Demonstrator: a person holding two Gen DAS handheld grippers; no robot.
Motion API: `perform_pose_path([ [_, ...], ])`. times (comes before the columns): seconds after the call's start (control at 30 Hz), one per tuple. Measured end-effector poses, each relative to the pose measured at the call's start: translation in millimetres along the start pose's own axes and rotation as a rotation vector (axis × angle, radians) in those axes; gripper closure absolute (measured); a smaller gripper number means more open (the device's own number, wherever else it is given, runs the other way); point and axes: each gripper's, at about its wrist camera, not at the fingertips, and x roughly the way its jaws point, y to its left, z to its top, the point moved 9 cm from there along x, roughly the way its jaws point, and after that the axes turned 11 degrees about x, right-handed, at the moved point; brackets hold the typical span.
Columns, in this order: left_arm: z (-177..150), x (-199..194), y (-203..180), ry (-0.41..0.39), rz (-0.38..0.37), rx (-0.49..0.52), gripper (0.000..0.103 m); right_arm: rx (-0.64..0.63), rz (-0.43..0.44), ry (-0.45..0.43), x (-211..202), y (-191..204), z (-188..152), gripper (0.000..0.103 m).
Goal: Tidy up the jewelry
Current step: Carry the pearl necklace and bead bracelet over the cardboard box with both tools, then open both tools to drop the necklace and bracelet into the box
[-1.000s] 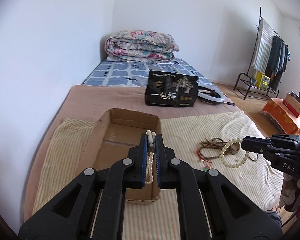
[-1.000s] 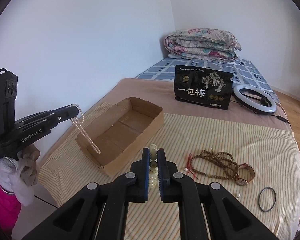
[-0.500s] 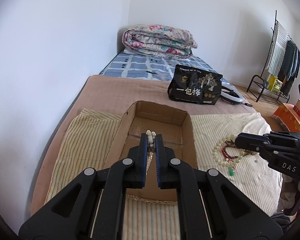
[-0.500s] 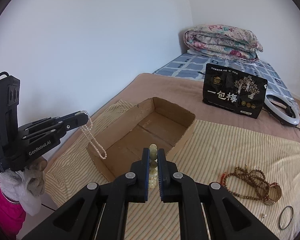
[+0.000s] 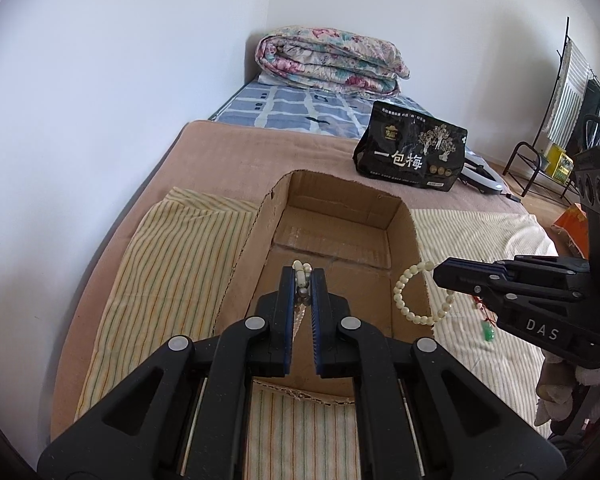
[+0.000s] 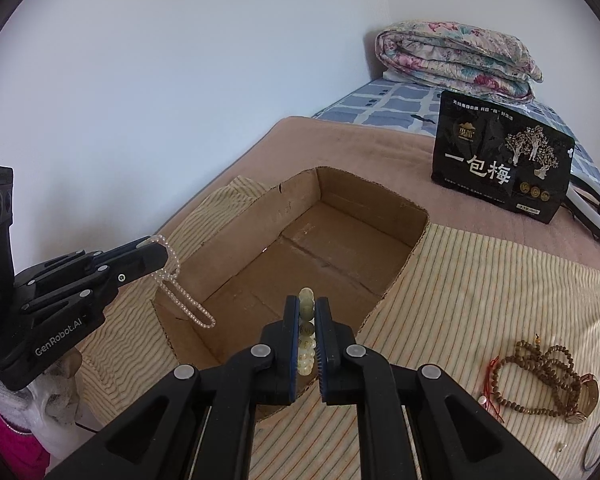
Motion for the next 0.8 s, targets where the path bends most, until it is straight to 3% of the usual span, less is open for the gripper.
perform_pose_path([
  [0.37, -17.9, 15.4, 3.8, 0.054, -0.005, -0.009, 0.098, 0.008, -0.003, 0.036, 21.4, -1.1, -13.0, 0.097],
  [0.4, -18.5, 15.6, 3.2, 0.056, -0.007, -0.007, 0.098, 0.006, -0.004, 0.033, 21.1, -0.5, -13.0, 0.095],
  [0.47, -19.0, 15.6, 2.7, 0.058, -0.002, -0.004, 0.098, 0.003, -0.008, 0.024, 18.6, -0.3, -12.5, 0.070],
  [0.5, -19.4, 16.0, 2.6, 0.061, -0.002, -0.003, 0.098, 0.004, -0.009, 0.015, 17.0, -0.3, -10.9, 0.066],
  [0.53, -19.7, 16.3, 2.9, 0.064, 0.001, -0.002, 0.096, 0.004, -0.011, 0.005, 14.3, -0.2, -10.1, 0.064],
  [0.63, -19.9, 15.6, 3.8, 0.063, 0.009, -0.009, 0.069, 0.002, -0.013, -0.002, 9.9, 0.1, -8.3, 0.062],
  [0.73, -19.2, 13.4, 4.3, 0.058, 0.011, -0.017, 0.069, -0.007, -0.027, -0.013, 5.9, -0.3, -7.1, 0.053],
  [0.8, -19.2, 12.3, 4.1, 0.058, 0.016, -0.016, 0.069, -0.009, -0.028, -0.019, 2.6, -0.7, -6.6, 0.053],
])
